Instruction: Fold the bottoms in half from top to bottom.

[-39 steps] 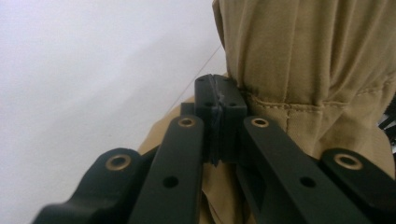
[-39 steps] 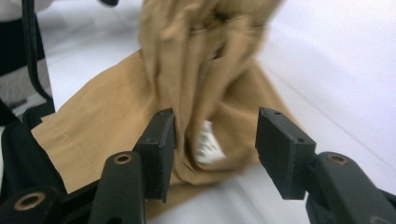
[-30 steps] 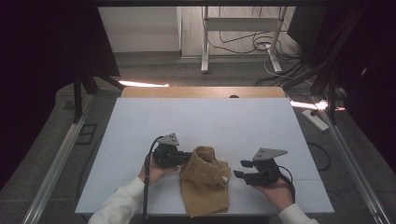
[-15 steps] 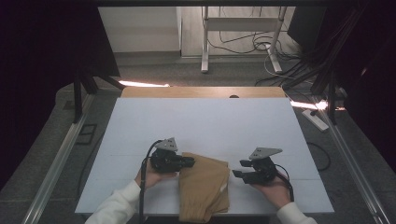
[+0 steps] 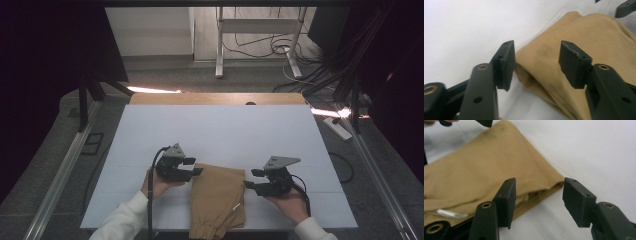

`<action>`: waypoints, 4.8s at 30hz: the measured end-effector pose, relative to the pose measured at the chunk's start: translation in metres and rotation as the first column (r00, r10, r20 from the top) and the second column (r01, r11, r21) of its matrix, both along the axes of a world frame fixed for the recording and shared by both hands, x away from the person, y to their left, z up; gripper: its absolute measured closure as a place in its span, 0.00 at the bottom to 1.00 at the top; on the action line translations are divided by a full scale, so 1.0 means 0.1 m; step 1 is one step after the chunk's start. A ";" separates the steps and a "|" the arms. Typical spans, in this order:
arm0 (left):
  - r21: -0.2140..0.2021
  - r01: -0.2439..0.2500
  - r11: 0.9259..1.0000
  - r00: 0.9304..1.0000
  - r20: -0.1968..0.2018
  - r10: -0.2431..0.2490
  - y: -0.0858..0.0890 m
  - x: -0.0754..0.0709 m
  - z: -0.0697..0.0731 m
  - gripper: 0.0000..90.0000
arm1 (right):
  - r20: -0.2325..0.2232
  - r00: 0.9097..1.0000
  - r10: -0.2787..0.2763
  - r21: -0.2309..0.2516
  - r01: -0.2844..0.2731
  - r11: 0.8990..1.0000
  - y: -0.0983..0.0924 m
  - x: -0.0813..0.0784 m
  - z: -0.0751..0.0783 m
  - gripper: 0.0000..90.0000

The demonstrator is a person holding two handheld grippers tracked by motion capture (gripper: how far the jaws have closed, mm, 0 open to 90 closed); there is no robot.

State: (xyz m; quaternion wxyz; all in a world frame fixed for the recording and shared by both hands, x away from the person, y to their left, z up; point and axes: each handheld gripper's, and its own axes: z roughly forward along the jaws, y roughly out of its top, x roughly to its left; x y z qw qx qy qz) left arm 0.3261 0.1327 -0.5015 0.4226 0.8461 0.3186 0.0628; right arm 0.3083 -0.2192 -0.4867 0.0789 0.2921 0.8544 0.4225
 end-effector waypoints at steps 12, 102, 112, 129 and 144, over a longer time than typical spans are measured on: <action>0.023 -0.011 1.000 1.000 -0.006 0.011 0.03 0.02 -0.03 0.44 | -0.097 0.993 0.068 -0.074 -0.075 0.994 0.35 0.14 -0.12 0.47; 0.048 -0.012 0.999 0.982 -0.185 0.021 -0.17 0.35 -0.33 0.74 | -0.160 0.987 0.020 -0.146 -0.043 0.988 0.37 0.67 -0.27 0.79; 0.056 0.001 0.998 0.986 -0.167 0.009 -0.18 0.33 -0.30 0.82 | -0.114 0.993 0.039 -0.160 -0.057 0.985 0.40 0.63 -0.23 0.88; 0.039 -0.016 0.999 0.994 -0.107 0.020 -0.16 0.37 -0.18 0.84 | -0.017 0.999 0.028 -0.151 -0.030 0.988 0.40 0.63 -0.08 0.90; 0.033 -0.019 0.999 0.997 -0.073 0.021 -0.17 0.63 -0.03 0.84 | 0.033 0.999 -0.004 -0.142 0.009 0.990 0.39 0.85 0.03 0.90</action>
